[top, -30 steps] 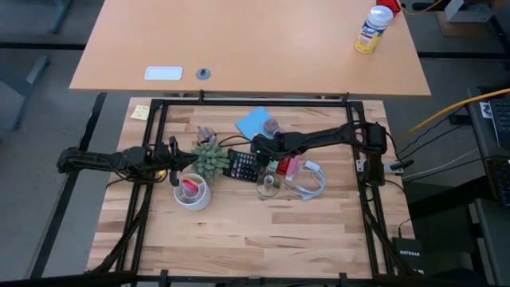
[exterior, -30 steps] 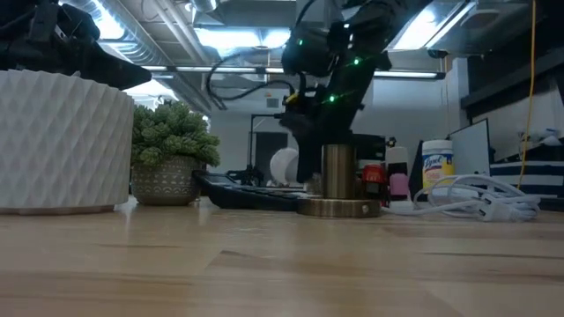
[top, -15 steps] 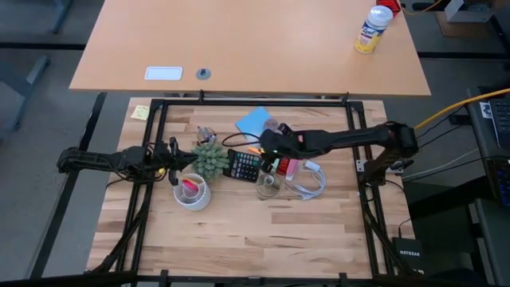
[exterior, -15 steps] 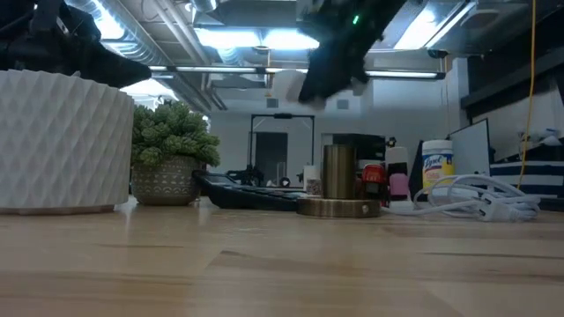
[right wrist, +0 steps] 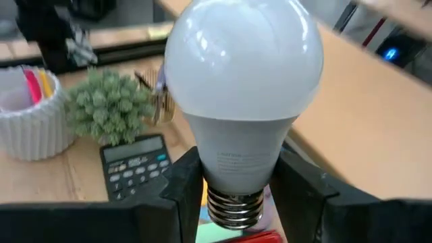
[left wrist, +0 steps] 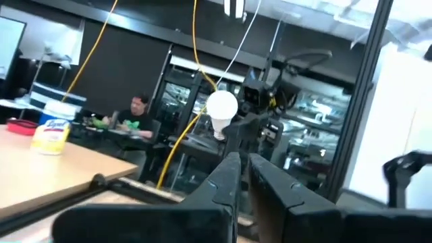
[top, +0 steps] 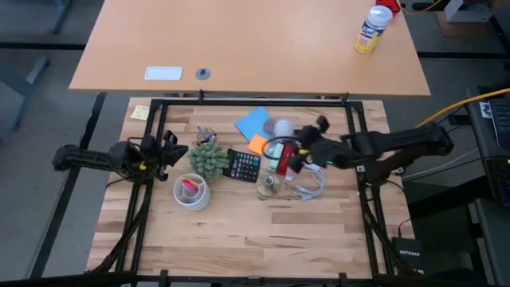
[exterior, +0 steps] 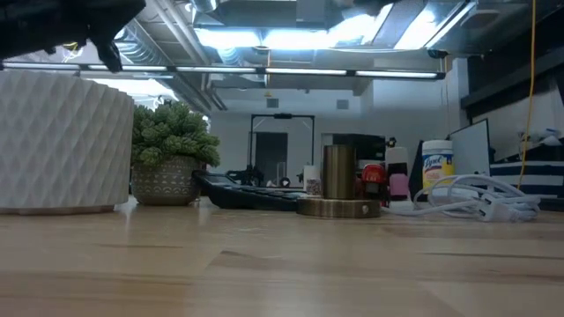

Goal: Screw lightbulb
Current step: Insert the lightbulb into the lamp

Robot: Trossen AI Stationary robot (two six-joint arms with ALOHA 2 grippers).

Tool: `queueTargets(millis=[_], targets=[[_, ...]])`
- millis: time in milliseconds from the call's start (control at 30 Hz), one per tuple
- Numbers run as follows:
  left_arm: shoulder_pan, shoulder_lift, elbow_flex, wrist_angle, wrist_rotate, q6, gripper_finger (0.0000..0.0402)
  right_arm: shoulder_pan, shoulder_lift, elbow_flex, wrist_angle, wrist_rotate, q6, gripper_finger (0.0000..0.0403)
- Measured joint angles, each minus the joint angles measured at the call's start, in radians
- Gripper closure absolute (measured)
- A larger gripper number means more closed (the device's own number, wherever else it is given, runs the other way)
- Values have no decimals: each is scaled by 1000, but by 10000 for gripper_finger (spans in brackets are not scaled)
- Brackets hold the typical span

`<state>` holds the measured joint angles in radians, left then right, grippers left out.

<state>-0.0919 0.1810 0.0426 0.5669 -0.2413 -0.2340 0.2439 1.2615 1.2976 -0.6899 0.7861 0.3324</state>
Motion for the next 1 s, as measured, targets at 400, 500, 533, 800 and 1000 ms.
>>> queueTargets(millis=[400,500,533,800,1000], targets=[[0,707,400,131,2,119,380,208,-145,-272,-22,432,192,249],[4,877,505,133,-1,136,380,231,-172,-440,27,480,377,249],[8,929,536,133,-1,130,380,239,-179,-498,62,488,439,249],[35,1213,718,133,-5,41,380,307,-174,-912,725,505,511,249],[49,1269,751,133,-5,35,380,304,-166,-1077,1319,348,97,249]])
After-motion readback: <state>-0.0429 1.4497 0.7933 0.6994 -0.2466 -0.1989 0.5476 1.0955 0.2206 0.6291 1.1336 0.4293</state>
